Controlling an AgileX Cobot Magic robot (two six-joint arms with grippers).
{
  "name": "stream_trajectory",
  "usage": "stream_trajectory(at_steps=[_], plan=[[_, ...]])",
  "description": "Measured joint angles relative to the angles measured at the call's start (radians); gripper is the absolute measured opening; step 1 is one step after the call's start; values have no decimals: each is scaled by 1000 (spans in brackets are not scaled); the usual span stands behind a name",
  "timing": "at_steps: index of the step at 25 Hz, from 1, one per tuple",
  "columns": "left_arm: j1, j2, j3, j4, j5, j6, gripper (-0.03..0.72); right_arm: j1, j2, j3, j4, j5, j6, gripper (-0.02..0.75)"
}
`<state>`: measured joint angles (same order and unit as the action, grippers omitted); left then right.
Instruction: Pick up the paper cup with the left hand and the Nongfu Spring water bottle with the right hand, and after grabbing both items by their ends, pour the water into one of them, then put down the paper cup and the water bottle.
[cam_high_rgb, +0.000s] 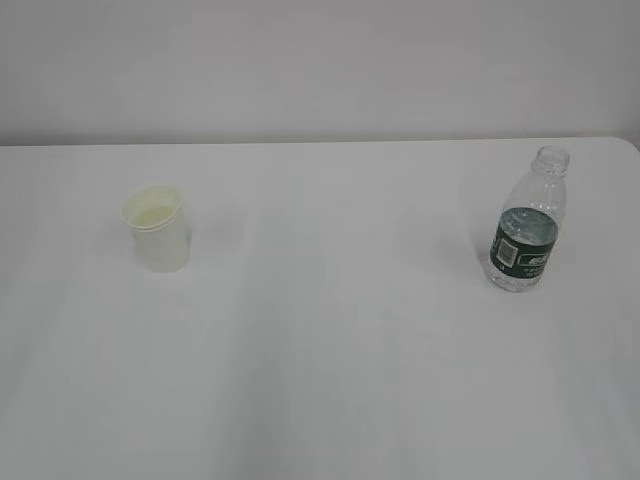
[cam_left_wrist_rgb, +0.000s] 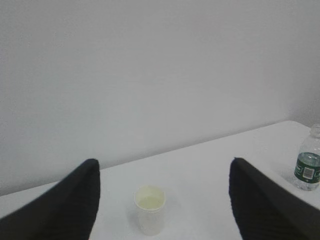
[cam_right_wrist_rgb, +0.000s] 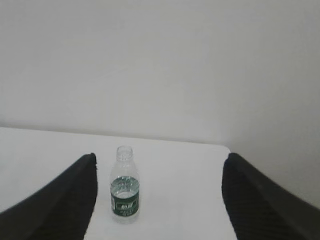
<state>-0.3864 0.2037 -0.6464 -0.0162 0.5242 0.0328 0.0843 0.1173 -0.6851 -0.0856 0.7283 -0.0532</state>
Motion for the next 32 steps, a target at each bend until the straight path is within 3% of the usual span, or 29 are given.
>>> stream_trajectory(at_steps=[6, 14, 21, 32], plan=[[0, -22, -72, -34, 174, 0, 578, 0, -4, -72, 11, 229, 0, 590], [0, -22, -73, -139, 360, 0, 577, 0, -17, -88, 66, 358, 2, 590], [0, -23, -73, -123, 521, 0, 575, 0, -84, -88, 39, 515, 3, 590], [0, -26, -61, -59, 630, 0, 555, 0, -137, -49, 0, 547, 8, 590]])
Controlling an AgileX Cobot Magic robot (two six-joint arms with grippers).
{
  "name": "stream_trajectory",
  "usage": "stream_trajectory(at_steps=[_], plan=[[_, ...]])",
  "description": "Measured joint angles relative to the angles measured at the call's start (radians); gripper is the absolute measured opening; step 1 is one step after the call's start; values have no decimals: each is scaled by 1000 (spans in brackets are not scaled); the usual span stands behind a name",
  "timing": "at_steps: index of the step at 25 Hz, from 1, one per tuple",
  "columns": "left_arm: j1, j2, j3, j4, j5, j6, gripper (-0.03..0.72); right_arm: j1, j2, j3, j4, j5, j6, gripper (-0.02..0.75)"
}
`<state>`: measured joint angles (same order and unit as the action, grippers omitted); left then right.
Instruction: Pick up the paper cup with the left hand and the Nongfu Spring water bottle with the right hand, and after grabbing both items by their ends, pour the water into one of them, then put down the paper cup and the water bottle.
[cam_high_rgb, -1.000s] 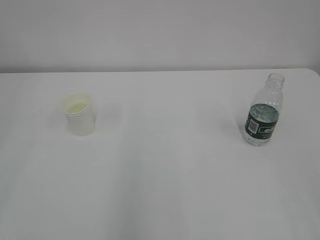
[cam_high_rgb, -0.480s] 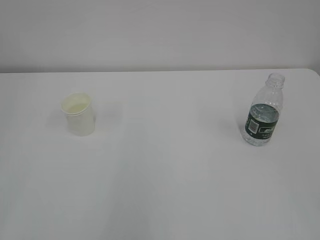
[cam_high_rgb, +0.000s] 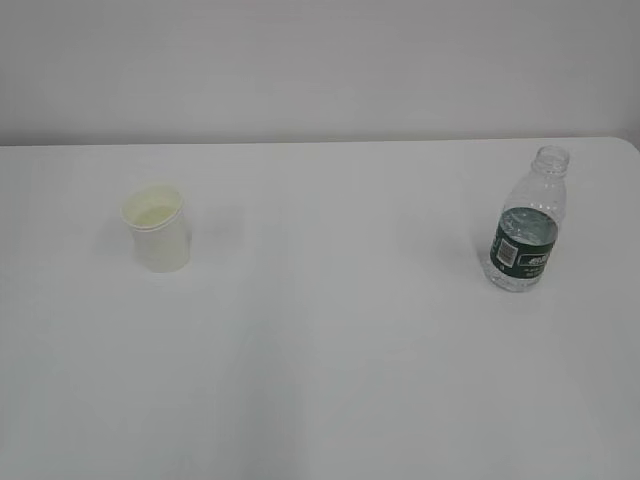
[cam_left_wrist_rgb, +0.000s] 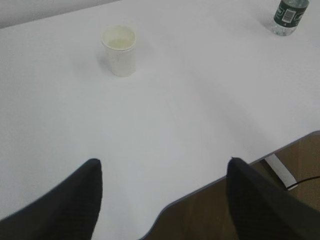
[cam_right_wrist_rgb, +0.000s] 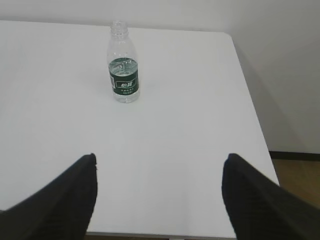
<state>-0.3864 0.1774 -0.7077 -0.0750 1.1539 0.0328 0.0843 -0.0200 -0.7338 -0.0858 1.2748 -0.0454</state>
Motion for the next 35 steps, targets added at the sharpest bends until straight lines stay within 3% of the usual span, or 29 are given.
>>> stream_trajectory(at_steps=[15, 35], plan=[[0, -160, 86, 75, 42, -79, 534, 0, 0, 133, -15, 0, 32, 590], [0, -168, 136, 102, 74, -131, 516, 0, 0, 237, -12, -120, 45, 590]])
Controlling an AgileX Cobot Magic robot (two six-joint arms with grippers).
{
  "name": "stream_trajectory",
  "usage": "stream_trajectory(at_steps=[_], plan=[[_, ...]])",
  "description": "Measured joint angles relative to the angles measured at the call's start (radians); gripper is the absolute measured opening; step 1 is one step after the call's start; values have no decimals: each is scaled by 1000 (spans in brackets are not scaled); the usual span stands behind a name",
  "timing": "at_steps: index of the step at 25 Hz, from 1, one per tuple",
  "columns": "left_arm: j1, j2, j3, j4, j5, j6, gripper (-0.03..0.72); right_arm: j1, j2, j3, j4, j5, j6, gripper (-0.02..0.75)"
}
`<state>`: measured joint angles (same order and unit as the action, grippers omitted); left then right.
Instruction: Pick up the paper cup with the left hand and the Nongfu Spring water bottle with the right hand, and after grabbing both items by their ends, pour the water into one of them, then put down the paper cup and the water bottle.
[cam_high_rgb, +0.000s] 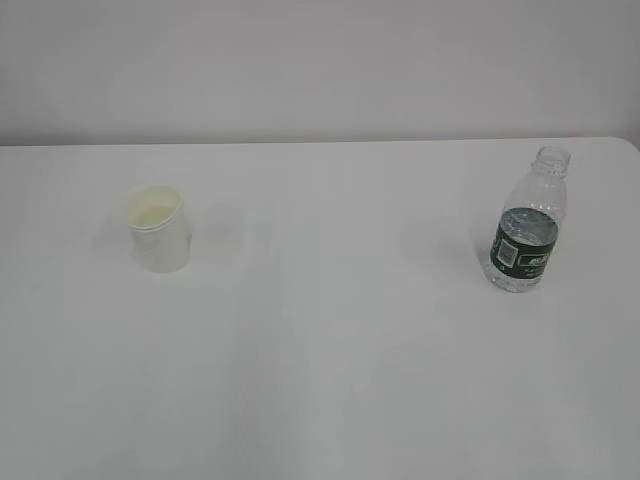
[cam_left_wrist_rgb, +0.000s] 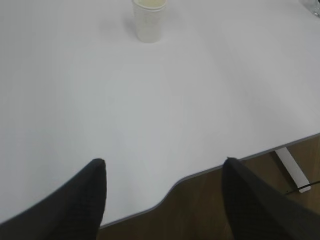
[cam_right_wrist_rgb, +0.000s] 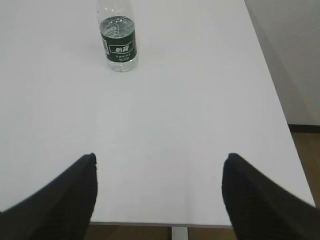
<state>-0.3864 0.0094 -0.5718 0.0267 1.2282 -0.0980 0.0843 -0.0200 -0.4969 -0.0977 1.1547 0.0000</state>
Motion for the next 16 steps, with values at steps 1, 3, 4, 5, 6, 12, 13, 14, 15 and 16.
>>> stream_trajectory(at_steps=[1, 3, 4, 5, 6, 12, 13, 14, 15, 16], plan=[[0, 0, 2, 0, -6, -2, 515, 0, 0, 0, 0, 0, 0, 590], [0, 0, 2, 0, -10, -2, 515, 0, 0, 0, 0, 0, 0, 590], [0, 0, 2, 0, -13, -2, 515, 0, 0, 0, 0, 0, 0, 590], [0, 0, 4, 0, -21, -2, 515, 0, 0, 0, 0, 0, 0, 590], [0, 0, 7, 0, -30, -2, 514, 0, 0, 0, 0, -2, 0, 590], [0, 0, 33, 0, -98, -2, 514, 0, 0, 0, 0, -3, 0, 590], [0, 0, 33, 0, -101, -2, 513, 0, 0, 0, 0, -3, 0, 590], [0, 0, 33, 0, -103, -2, 514, 0, 0, 0, 0, -3, 0, 590], [0, 0, 33, 0, -104, -2, 514, 0, 0, 0, 0, -3, 0, 590], [0, 0, 33, 0, -106, -2, 513, 0, 0, 0, 0, -3, 0, 590]])
